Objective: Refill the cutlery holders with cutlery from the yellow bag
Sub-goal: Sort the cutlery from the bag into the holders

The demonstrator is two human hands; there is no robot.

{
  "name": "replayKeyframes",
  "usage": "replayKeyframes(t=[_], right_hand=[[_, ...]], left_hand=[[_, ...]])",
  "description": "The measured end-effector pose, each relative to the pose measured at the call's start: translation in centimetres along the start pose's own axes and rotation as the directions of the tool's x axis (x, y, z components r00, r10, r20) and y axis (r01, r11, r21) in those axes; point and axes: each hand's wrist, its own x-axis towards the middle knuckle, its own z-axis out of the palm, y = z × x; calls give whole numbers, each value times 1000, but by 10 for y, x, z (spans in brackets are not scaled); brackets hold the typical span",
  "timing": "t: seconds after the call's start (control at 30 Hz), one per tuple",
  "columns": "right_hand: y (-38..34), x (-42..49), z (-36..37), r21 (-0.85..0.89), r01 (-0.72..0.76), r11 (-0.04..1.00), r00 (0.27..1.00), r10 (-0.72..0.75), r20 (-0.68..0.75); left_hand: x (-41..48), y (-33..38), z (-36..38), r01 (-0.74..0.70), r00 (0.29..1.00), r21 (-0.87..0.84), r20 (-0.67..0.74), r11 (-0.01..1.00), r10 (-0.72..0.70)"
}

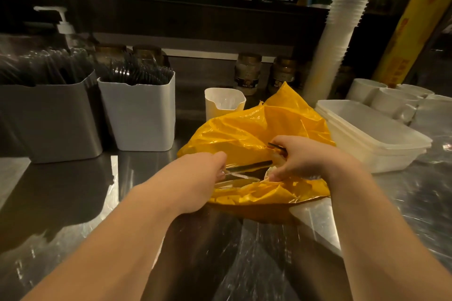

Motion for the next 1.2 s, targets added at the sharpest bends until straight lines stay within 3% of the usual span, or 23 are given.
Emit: replayKeyframes(t=[0.3,0.43,0.53,0.6,0.73,0.83,0.9,1.0,1.07,1.2], right_hand=[[9,-1,-1,-51,-26,998,1000,26,-6],[4,-2,-9,-11,30,999,990,-32,-140],[1,-3,-11,10,97,995,915,-85,-394],[-5,-5,-11,120,159,980,854,-75,-514],[-16,-10,-13,429,283,858,844,-11,-535],[-21,-13,-14,530,320,785,859,-6,-511],[-23,-17,-16,611,388,690,839,9,-544],[-24,-24,-20,802,519,296,833,33,-552],[-24,-27,-22,838,536,102,840,34,-541],[-24,-26,-22,869,488,-82,873,18,-488]], left_hand=[[-9,-20,-19,143,990,-102,9,984,-143],[-11,-25,-28,147,987,-328,-10,933,-158],[-14,-24,-37,155,986,-593,38,790,-165],[-17,-23,-42,189,981,-727,109,661,-161],[-19,-21,-45,204,979,-847,163,492,-125],[-16,-23,-44,186,982,-895,152,405,-116],[-15,-23,-43,185,981,-929,158,321,-109],[-12,-20,-39,197,977,-960,175,197,-121],[-9,-17,-36,197,974,-972,179,128,-139],[-3,-15,-31,203,965,-979,197,19,-173]])
